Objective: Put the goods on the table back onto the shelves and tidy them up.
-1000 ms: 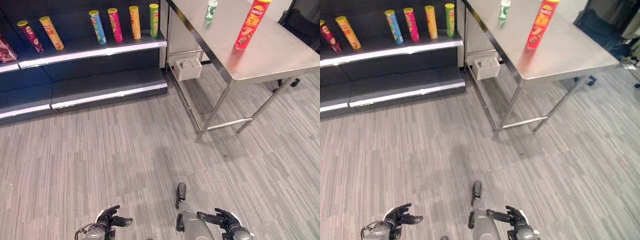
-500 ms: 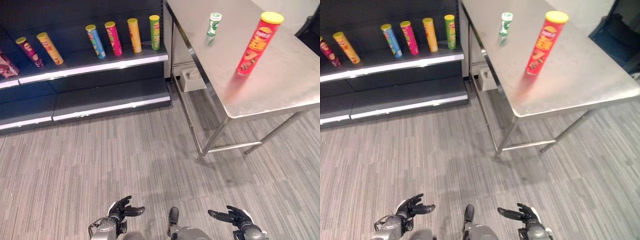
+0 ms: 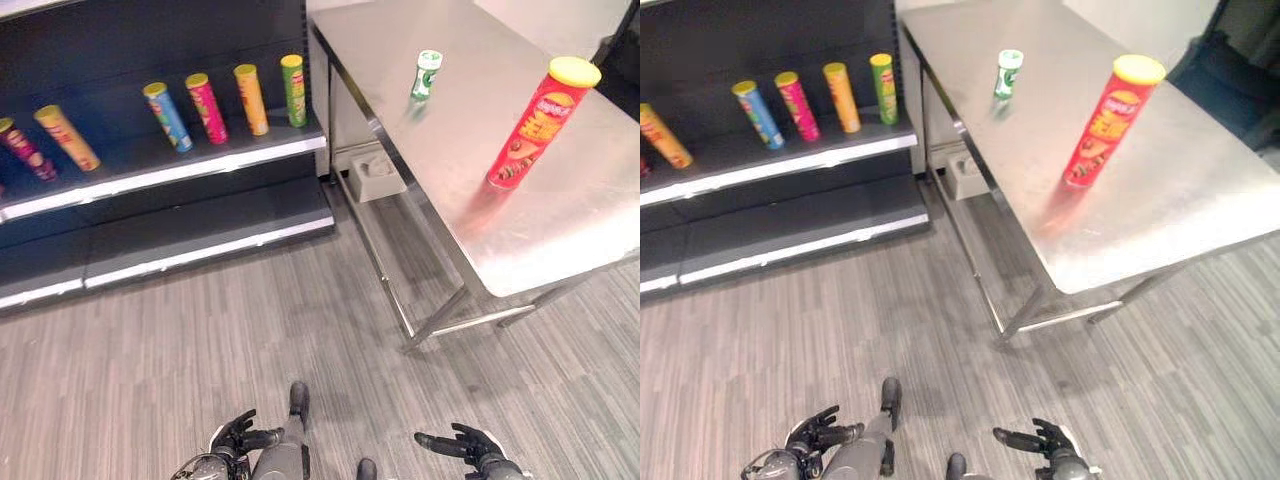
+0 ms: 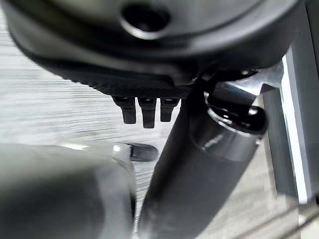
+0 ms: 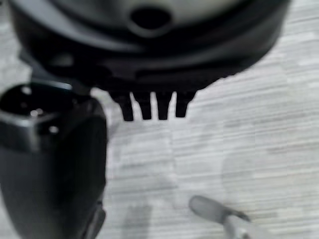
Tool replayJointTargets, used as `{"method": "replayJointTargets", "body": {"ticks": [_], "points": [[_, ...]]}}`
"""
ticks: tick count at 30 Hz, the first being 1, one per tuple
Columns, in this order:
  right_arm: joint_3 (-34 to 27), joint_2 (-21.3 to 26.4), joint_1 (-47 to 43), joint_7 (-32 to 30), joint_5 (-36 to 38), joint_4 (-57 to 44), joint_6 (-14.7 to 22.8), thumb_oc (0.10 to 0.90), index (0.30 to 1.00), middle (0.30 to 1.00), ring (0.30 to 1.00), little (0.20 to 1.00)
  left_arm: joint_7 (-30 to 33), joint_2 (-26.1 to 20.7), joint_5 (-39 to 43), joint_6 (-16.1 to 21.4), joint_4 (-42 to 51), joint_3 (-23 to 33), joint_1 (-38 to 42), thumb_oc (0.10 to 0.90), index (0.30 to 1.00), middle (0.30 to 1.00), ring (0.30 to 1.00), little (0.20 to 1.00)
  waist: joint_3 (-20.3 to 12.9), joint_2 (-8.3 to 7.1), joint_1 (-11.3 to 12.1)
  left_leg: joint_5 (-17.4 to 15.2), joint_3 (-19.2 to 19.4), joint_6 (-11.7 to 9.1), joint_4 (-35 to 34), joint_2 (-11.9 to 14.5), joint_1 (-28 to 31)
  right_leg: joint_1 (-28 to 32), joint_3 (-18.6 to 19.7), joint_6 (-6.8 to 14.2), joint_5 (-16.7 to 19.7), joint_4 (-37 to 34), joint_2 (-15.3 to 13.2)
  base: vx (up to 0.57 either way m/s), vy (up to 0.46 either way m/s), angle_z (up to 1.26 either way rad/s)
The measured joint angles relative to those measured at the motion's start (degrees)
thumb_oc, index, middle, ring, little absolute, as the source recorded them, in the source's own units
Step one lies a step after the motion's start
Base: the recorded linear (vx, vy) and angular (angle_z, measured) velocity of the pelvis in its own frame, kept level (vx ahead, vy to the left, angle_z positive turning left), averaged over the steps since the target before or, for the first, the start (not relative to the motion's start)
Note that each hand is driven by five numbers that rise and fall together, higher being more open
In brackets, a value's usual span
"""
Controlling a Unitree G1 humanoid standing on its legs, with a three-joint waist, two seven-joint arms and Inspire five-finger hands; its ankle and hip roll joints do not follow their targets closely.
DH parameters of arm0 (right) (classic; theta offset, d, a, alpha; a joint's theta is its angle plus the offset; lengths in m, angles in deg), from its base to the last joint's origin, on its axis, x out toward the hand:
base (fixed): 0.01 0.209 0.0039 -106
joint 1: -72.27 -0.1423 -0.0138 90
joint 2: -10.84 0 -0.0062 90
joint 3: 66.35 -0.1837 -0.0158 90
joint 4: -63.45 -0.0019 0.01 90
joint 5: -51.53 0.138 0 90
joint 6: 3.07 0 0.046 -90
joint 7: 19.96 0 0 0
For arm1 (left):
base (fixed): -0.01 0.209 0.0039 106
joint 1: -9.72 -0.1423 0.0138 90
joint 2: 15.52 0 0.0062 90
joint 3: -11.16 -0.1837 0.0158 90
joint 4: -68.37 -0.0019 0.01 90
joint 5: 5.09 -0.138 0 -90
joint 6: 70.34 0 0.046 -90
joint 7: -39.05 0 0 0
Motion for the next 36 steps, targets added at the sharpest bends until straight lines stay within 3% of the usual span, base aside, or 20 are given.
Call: {"method": "replayJointTargets", "body": {"ticks": [2, 4, 5, 6, 7, 8, 9, 10, 11, 12, 15, 20, 22, 25, 27, 28, 29, 31, 35, 36], "points": [[-0.4, -0.9, -0.1, 0.1, -0.2, 0.1, -0.1, 0.800, 0.900, 0.900, 0.900, 0.900, -0.3, -1.3, -0.4, 0.0, 0.5, -0.6, 1.6, 0.800, 0.900, 0.900, 0.900, 0.900, -0.7, -1.16, -0.5, -2.0, 1.3, 2.4, 0.0, -2.0, 1.7, -3.7, 0.0, 2.9, -2.3, 9.4, -2.7, 0.05, 0.238, -0.24], [-0.2, -1.2, -0.5, 0.3, -0.2, -0.4, -0.1, 0.800, 0.900, 0.900, 0.900, 0.900, -0.2, -2.7, -0.4, 0.0, 1.5, -0.5, 3.9, 0.800, 0.900, 0.900, 0.900, 0.900, -0.9, -1.03, -0.8, -5.4, 2.5, 5.1, 0.1, -3.6, 4.5, -16.5, 0.9, 7.4, -2.7, 36.9, -5.6, -0.09, 0.202, -0.36], [-0.2, -1.2, -2.2, 0.1, -0.2, -2.5, 0.2, 0.800, 0.900, 0.900, 0.900, 0.900, 0.1, -4.2, -0.4, 0.2, 3.1, -0.9, 4.4, 0.800, 0.900, 0.900, 0.900, 0.900, 1.2, 0.23, -0.9, -5.2, 4.5, 5.2, 0.1, -3.2, 4.9, -29.7, 1.6, 10.1, 3.5, 56.6, -8.3, 0.09, 0.042, -0.36], [0.3, -1.7, -3.3, 0.2, -0.1, -2.8, -0.1, 0.800, 0.900, 0.900, 0.900, 0.900, 0.1, -5.3, -0.4, 0.4, 3.9, -1.2, 4.8, 0.800, 0.900, 0.900, 0.900, 0.900, 2.1, 0.22, -0.9, -5.9, 5.0, 5.5, 0.1, -4.0, 5.0, -35.1, 1.9, 10.9, 2.6, 55.5, -10.3, 0.22, -0.077, -0.10], [0.9, -1.9, -2.5, 0.2, -0.1, -2.5, -0.3, 0.800, 0.900, 0.900, 0.900, 0.900, 0.1, -5.4, -0.4, 0.4, 2.9, -1.2, 5.1, 0.800, 0.900, 0.900, 0.900, 0.900, 2.0, -0.15, -0.5, -6.9, 4.7, 5.5, 0.1, -4.4, 6.2, -32.7, -1.6, 10.2, 2.6, 40.7, -13.1, 0.31, -0.160, -0.33], [0.9, -2.4, -4.8, 0.3, -0.1, -1.5, -0.1, 0.800, 0.900, 0.900, 0.900, 0.900, 0.2, -5.9, -0.4, 0.0, 0.0, -1.0, 4.5, 0.800, 0.900, 0.900, 0.900, 0.900, 2.0, -0.72, 0.2, -9.2, 6.5, 4.6, 0.0, -5.0, 6.9, -27.9, -11.9, 7.9, 5.6, 13.5, -17.3, 0.24, -0.261, -0.37], [0.2, -2.4, -5.3, 0.2, -0.2, -1.1, 0.1, 0.800, 0.900, 0.900, 0.900, 0.900, 0.2, -5.8, -0.4, -0.2, -2.1, -0.3, 4.3, 0.800, 0.900, 0.900, 0.900, 0.900, 2.0, -1.19, -0.7, -9.5, 6.7, 4.0, 0.0, -5.5, 7.3, -24.6, -12.9, 8.3, 9.3, -2.9, -17.7, 0.21, -0.278, -0.25], [-0.5, -2.9, -4.5, 0.3, -0.1, 0.6, 0.2, 0.800, 0.900, 0.900, 0.900, 0.900, 0.3, -5.6, -0.4, -0.2, -2.4, 0.2, 3.8, 0.800, 0.900, 0.900, 0.900, 0.900, 1.8, -1.56, -1.8, -10.1, 5.2, 2.8, 0.0, -4.5, 8.7, -22.5, -8.2, 9.8, 12.9, -2.9, -14.9, 0.21, -0.315, 0.60], [-1.7, -4.1, -0.7, 0.4, 0.1, 5.6, 0.0, 0.800, 0.900, 0.900, 0.900, 0.900, 0.3, -6.5, -0.4, 0.1, -0.6, 0.1, 1.0, 0.800, 0.900, 0.900, 0.900, 0.900, -1.7, -4.18, -1.8, -10.8, 3.7, 1.1, 0.0, -3.5, 9.5, -17.8, -6.2, 8.1, 15.2, -2.5, -9.7, 0.19, -0.253, 0.69], [-3.2, -4.5, -0.2, 0.4, 0.6, 8.4, 0.3, 0.800, 0.900, 0.900, 0.900, 0.900, 0.3, -6.9, -0.4, 0.1, 0.1, 0.0, -0.1, 0.800, 0.900, 0.900, 0.900, 0.900, -3.0, -6.31, -1.8, -11.0, 3.5, 0.4, 0.1, -3.8, 9.9, -16.5, -5.8, 4.9, 17.0, -2.7, -8.9, 0.16, -0.189, 0.42], [-9.8, -2.4, 0.6, -0.4, 2.4, 13.6, -0.1, 0.800, 0.900, 0.900, 0.900, 0.900, -0.1, -4.7, -0.4, 0.0, 0.7, -0.8, -0.6, 0.800, 0.900, 0.900, 0.900, 0.900, -3.2, -5.08, -2.5, -11.0, 3.6, -0.9, 0.1, -0.8, 11.2, -15.4, -6.0, 2.4, 16.8, -2.4, -5.8, 0.08, -0.054, -0.09], [-19.3, 2.5, 3.2, -1.8, 5.6, 13.7, -0.5, 0.800, 0.900, 0.900, 0.900, 0.900, -0.1, -3.4, -0.3, 0.1, 1.9, -0.5, 0.8, 0.800, 0.900, 0.900, 0.900, 0.900, -3.3, -3.66, -4.4, -12.1, 4.4, -2.9, 0.1, 2.0, 12.8, -14.4, -5.6, 1.6, 15.6, -2.5, -3.0, 0.10, -0.006, -0.14], [-33.1, 10.3, 6.0, -0.2, 10.9, 13.1, -1.1, 0.800, 0.900, 0.900, 0.900, 0.900, -1.3, -3.2, -0.4, 0.1, 3.1, 1.3, -0.2, 0.800, 0.900, 0.900, 0.900, 0.900, -4.0, -1.69, -5.8, -13.2, 5.5, -3.6, -0.2, 2.5, 14.2, -12.8, -4.7, 2.3, 14.1, -2.9, -2.6, 0.11, 0.033, -0.18], [-38.7, 19.8, 7.8, -0.9, 12.5, 12.9, -2.6, 0.800, 0.900, 0.900, 0.900, 0.900, -1.6, -3.2, -1.1, 0.2, 3.1, 2.4, -0.7, 0.800, 0.900, 0.900, 0.900, 0.900, -5.1, 0.04, -6.8, -13.6, 6.0, -4.1, -0.2, 2.6, 14.7, -12.7, -4.1, 2.4, 13.9, -2.9, -2.4, 0.05, 0.032, -0.14], [-41.2, 25.5, 11.1, -2.5, 12.5, 4.0, -2.9, 0.800, 0.900, 0.900, 0.900, 0.900, -1.5, -3.3, -3.1, 0.2, 2.5, 2.8, -1.6, 0.800, 0.900, 0.900, 0.900, 0.900, -5.3, 1.07, -7.7, -13.6, 6.9, -3.8, -0.2, 2.7, 14.6, -13.2, -3.1, 2.4, 14.1, -2.9, -2.3, 0.02, 0.060, -0.20], [-44.6, 27.0, 14.5, -3.5, 12.2, -11.0, -3.5, 0.800, 0.900, 0.900, 0.900, 0.900, -1.3, -3.1, -4.3, 0.1, 2.3, 3.3, -2.6, 0.800, 0.900, 0.900, 0.900, 0.900, -5.2, 0.99, -8.8, -13.5, 7.4, -4.0, -0.2, 2.8, 14.5, -13.6, -2.9, 2.3, 14.1, -2.9, -2.1, 0.00, 0.074, -0.38], [-44.7, 28.0, 16.8, -3.9, 12.1, -23.1, -3.8, 0.800, 0.900, 0.900, 0.900, 0.900, -1.5, -2.4, -4.4, 0.1, 2.4, 3.8, -3.7, 0.800, 0.900, 0.900, 0.900, 0.900, -5.2, 1.34, -9.6, -13.4, 8.3, -4.0, -0.2, 2.8, 14.5, -14.2, -2.1, 2.1, 14.3, -2.9, -2.0, -0.03, 0.045, -0.48], [-41.1, 34.8, 16.3, -2.8, 10.7, -33.5, 1.0, 0.800, 0.900, 0.900, 0.900, 0.900, -2.3, -1.5, -4.5, 0.0, 2.1, 3.8, -5.0, 0.800, 0.900, 0.900, 0.900, 0.900, -5.0, 1.36, -10.7, -13.8, 10.0, -3.5, -0.2, 2.7, 14.6, -14.9, -1.3, 2.1, 14.7, -2.9, -2.0, -0.02, 0.018, -0.42], [-36.3, 50.5, 11.4, 1.1, 6.3, -36.5, 5.2, 0.800, 0.900, 0.900, 0.900, 0.900, -3.9, -1.0, -4.5, 0.7, 3.0, 2.8, -4.7, 0.800, 0.900, 0.900, 0.900, 0.900, -4.8, -0.68, -8.4, -13.7, 10.5, -3.7, -0.2, 2.7, 14.7, -15.1, -1.3, 2.4, 15.0, -2.9, -2.1, 0.00, 0.010, -0.01], [-36.2, 51.6, 9.5, 1.6, 6.0, -37.0, 5.9, 0.800, 0.900, 0.900, 0.900, 0.900, -3.8, -1.2, -4.5, 0.8, 2.9, 2.5, -4.7, 0.800, 0.900, 0.900, 0.900, 0.900, -4.8, -1.00, -8.0, -13.5, 10.5, -3.9, -0.1, 2.8, 14.8, -15.0, -1.5, 2.6, 15.1, -2.9, -2.2, 0.01, 0.024, 0.08]]}}
